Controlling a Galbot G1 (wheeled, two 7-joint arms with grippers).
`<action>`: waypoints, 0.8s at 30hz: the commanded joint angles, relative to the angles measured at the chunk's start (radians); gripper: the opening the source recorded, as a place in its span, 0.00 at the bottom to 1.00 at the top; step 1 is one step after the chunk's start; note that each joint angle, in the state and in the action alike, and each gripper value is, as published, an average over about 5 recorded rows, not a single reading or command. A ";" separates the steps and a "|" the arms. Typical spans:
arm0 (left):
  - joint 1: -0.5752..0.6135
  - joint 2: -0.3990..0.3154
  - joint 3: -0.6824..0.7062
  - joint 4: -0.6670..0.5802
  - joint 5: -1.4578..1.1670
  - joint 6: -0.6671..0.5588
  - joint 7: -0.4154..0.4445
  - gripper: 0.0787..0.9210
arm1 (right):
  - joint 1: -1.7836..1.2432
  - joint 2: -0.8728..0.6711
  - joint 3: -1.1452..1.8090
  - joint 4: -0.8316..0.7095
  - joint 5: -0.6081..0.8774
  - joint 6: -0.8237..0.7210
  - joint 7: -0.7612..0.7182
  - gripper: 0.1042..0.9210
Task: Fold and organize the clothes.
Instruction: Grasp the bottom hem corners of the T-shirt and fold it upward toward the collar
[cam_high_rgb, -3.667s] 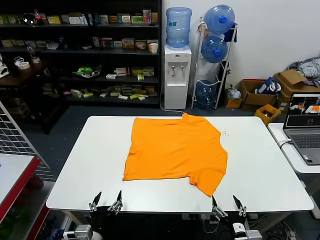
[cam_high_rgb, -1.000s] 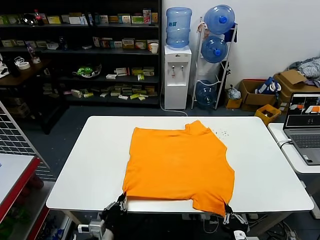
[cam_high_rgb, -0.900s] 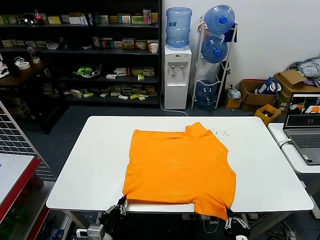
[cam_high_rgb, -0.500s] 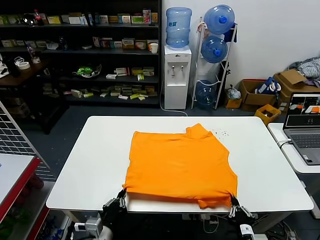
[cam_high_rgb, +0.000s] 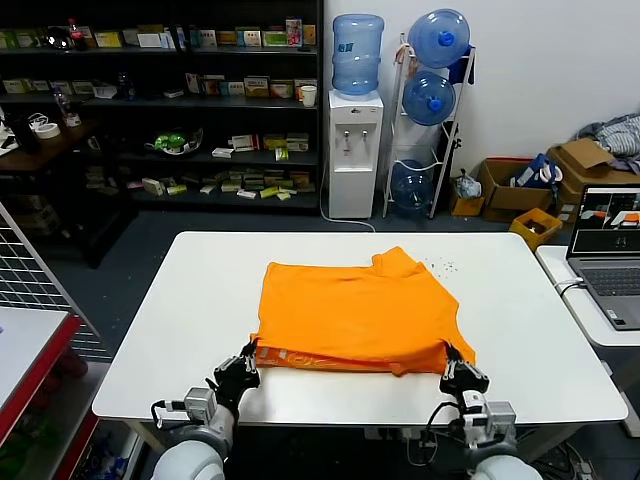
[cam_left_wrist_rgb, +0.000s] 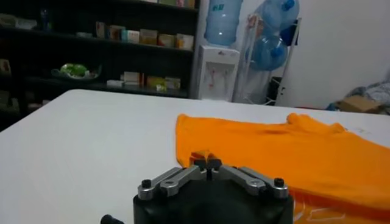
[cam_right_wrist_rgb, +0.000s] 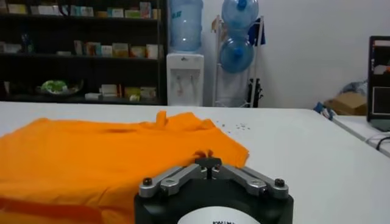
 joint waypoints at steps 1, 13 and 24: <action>-0.088 -0.001 0.023 0.060 -0.006 0.011 -0.008 0.02 | 0.154 -0.012 -0.043 -0.102 0.045 -0.026 0.005 0.02; -0.130 -0.016 0.036 0.123 -0.004 0.036 -0.009 0.06 | 0.210 -0.014 -0.049 -0.169 0.035 -0.012 -0.059 0.06; -0.050 -0.004 -0.007 0.080 0.013 0.031 0.014 0.42 | 0.092 -0.046 0.023 -0.140 -0.041 0.136 -0.224 0.44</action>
